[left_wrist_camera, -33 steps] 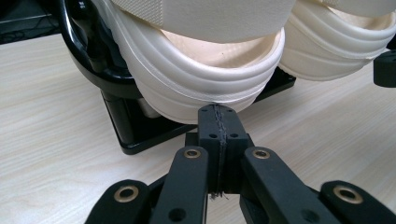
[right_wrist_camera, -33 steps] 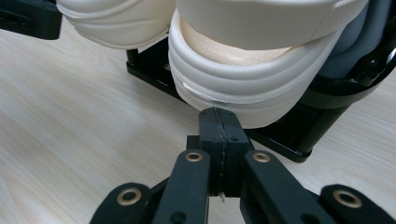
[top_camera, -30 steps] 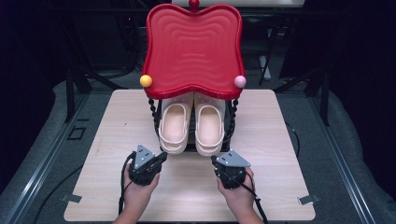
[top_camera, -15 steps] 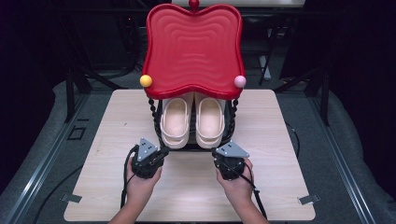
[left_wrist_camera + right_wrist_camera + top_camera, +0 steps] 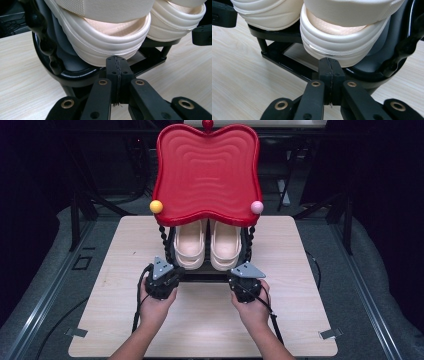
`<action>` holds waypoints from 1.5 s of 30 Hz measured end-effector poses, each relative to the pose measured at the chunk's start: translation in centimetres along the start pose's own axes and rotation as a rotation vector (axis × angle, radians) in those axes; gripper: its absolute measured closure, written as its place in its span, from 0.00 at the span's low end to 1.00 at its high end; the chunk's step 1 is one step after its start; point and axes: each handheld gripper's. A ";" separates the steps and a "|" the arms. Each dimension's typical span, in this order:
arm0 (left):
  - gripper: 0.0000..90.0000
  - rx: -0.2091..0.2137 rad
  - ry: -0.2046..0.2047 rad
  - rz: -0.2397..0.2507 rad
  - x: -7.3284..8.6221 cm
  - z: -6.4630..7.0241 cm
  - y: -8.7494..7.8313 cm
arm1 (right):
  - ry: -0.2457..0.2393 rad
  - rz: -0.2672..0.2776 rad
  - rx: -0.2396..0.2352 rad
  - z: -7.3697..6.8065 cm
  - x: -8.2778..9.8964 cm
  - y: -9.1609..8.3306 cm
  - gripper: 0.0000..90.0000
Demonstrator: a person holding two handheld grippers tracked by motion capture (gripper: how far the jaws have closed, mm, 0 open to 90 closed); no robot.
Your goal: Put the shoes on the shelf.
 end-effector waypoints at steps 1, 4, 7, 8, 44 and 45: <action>1.00 -0.001 0.005 -0.004 -0.1 0.0 0.1 | -0.001 0.001 0.002 0.0 -0.1 0.1 1.00; 1.00 -0.005 0.001 -0.002 -0.3 -0.1 0.5 | 0.010 0.004 0.000 0.0 -0.4 0.5 1.00; 1.00 -0.006 -0.008 -0.008 -0.6 -0.2 0.9 | 0.012 0.003 -0.003 -0.2 -0.7 0.8 1.00; 1.00 -0.006 -0.011 -0.007 -0.5 -0.2 1.1 | -0.002 -0.021 -0.013 -0.2 -0.8 0.8 1.00; 1.00 -0.021 -0.038 -0.025 -0.3 -1.0 2.9 | 0.015 -0.019 0.010 -0.5 -0.9 2.9 1.00; 1.00 -0.019 -0.038 -0.026 -0.3 -1.0 2.8 | 0.015 -0.018 0.009 -0.5 -0.9 3.0 1.00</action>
Point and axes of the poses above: each handheld gripper's, and its own axes: y roughly forward along the jaws, x roughly out of its underside, z roughly to its right, and after that the axes turned 10 degrees about x, right-handed
